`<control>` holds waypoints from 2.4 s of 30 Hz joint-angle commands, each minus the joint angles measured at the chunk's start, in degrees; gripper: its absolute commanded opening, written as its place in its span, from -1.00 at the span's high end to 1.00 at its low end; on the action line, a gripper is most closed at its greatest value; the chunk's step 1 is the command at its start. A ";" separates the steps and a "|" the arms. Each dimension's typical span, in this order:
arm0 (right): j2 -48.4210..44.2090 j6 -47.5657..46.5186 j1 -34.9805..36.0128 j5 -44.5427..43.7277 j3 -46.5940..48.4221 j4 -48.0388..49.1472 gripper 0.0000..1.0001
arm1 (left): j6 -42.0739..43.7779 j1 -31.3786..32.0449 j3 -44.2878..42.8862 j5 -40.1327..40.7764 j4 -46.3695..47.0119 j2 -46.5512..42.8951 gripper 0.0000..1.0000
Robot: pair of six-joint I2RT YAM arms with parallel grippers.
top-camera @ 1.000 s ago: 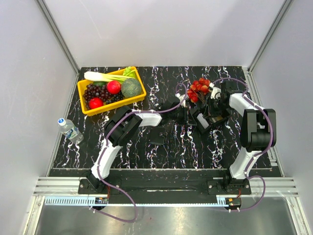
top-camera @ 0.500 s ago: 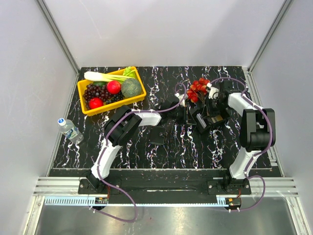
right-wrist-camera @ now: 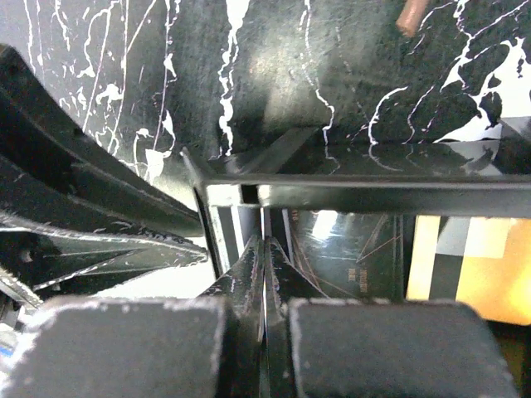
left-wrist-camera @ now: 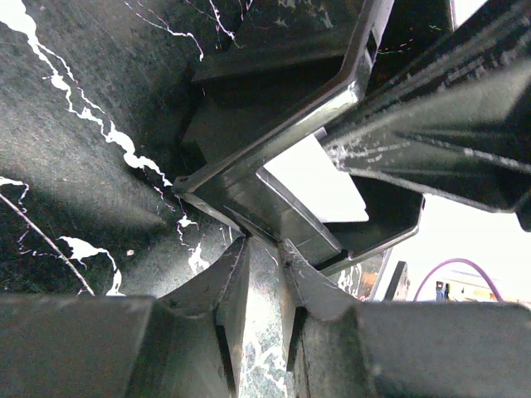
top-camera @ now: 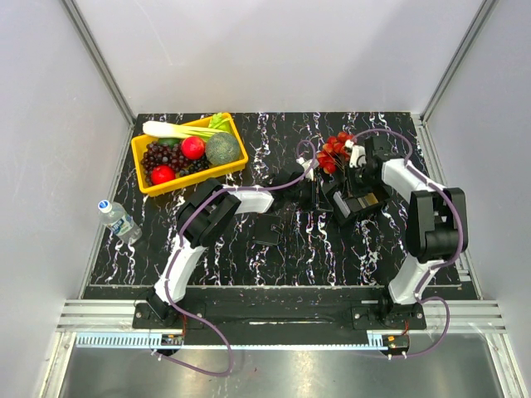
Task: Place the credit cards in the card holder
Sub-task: Pick up the credit card from the storage box.
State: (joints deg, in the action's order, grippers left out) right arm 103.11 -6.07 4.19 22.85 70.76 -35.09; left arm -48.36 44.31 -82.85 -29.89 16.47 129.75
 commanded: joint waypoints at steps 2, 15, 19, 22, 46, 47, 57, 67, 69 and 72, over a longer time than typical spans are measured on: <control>-9.58 1.67 3.02 -9.65 -3.17 5.02 1.00 | -0.68 -0.02 0.23 -2.01 4.71 -0.29 0.52; -17.68 3.25 3.55 -20.03 -6.34 8.90 1.00 | -0.60 -0.02 1.63 -1.49 5.33 -1.52 0.50; -18.56 3.25 4.16 -21.27 -6.25 9.43 1.00 | -0.07 -0.02 2.16 -0.96 5.24 -2.66 0.48; -20.84 3.08 5.13 -21.45 -6.34 9.86 1.00 | 0.37 -0.11 2.95 -0.44 5.33 -3.89 0.37; -10.66 7.38 23.32 -20.12 -6.16 9.08 1.00 | 8.45 -2.92 29.93 22.85 -2.40 -35.00 0.03; -9.95 7.47 23.50 -20.47 -6.16 9.16 1.00 | 8.98 -3.09 30.46 23.55 -2.93 -35.88 0.03; -6.34 7.74 25.96 -22.50 -7.48 10.92 0.99 | 10.56 -4.94 36.35 29.62 -5.48 -43.88 0.01; -5.90 7.74 26.84 -22.59 -8.97 11.45 0.92 | 10.92 -6.43 36.79 29.63 -6.19 -45.29 0.01; -5.90 7.65 27.01 -23.98 -9.24 11.36 0.92 | 10.74 -6.43 36.79 29.71 -6.10 -45.29 0.01; -6.87 7.91 27.72 -24.96 -10.38 12.24 0.91 | 10.65 -6.43 36.88 29.71 -6.01 -45.29 0.01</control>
State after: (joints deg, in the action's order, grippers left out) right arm 96.42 1.39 30.57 0.45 62.81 -23.88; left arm -38.35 38.02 -46.33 -1.41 8.93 86.43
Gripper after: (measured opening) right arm 0.043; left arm 0.494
